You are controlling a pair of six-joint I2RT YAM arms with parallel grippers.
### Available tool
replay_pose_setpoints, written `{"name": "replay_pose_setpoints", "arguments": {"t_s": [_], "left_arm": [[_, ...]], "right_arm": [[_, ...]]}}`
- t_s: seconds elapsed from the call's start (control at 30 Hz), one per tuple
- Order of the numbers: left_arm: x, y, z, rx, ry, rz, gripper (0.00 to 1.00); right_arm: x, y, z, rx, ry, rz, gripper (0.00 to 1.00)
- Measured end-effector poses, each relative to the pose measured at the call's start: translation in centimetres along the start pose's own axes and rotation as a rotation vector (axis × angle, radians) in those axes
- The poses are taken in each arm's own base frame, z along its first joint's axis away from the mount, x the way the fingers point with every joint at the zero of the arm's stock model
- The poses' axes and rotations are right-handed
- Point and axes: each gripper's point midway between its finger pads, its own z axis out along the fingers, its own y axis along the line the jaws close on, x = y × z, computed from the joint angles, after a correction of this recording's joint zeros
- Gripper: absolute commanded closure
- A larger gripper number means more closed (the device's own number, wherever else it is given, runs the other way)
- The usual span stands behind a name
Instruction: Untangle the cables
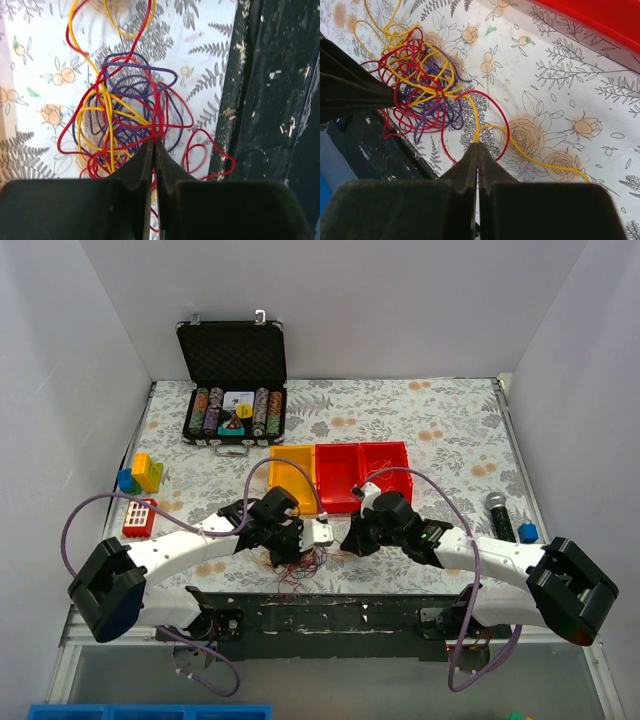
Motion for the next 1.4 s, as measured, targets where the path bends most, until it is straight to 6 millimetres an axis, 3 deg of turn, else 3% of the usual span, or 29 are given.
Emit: {"name": "replay_pose_setpoints", "arguments": {"t_s": [0.1, 0.17, 0.33, 0.47, 0.63, 0.93, 1.1, 1.27, 1.4], "left_arm": [[1.0, -0.4, -0.6, -0.010, 0.027, 0.002, 1.00], [1.5, -0.7, -1.5, -0.026, 0.040, 0.009, 1.00], [2.1, -1.3, -4.2, -0.084, 0.035, 0.040, 1.00], [4.4, -2.1, -5.1, -0.113, 0.068, 0.053, 1.00], [7.6, -2.9, -5.4, -0.119, 0.153, 0.065, 1.00], [8.3, -1.1, -6.7, -0.234, 0.185, 0.148, 1.00], [10.6, 0.0, -7.0, -0.308, 0.255, 0.211, 1.00], [12.6, 0.7, -7.5, -0.361, 0.325, 0.273, 1.00], [13.6, 1.1, -7.8, -0.383, 0.370, 0.305, 1.00]], "right_arm": [[-0.6, 0.2, -0.5, 0.015, 0.002, -0.010, 0.99], [-2.0, 0.7, -1.0, 0.025, -0.024, -0.031, 0.99], [-7.7, 2.9, -3.4, 0.042, -0.147, -0.100, 0.99], [-12.2, 4.3, -6.1, 0.080, -0.260, -0.144, 0.99], [-17.1, 5.9, -9.9, 0.132, -0.391, -0.187, 0.99], [-24.5, 7.5, -17.0, 0.260, -0.609, -0.235, 0.99], [-28.8, 9.1, -22.7, 0.311, -0.780, -0.252, 0.99], [-31.5, 10.3, -27.8, 0.356, -0.910, -0.265, 0.99], [-32.2, 10.1, -30.4, 0.412, -0.971, -0.273, 0.99]]}}
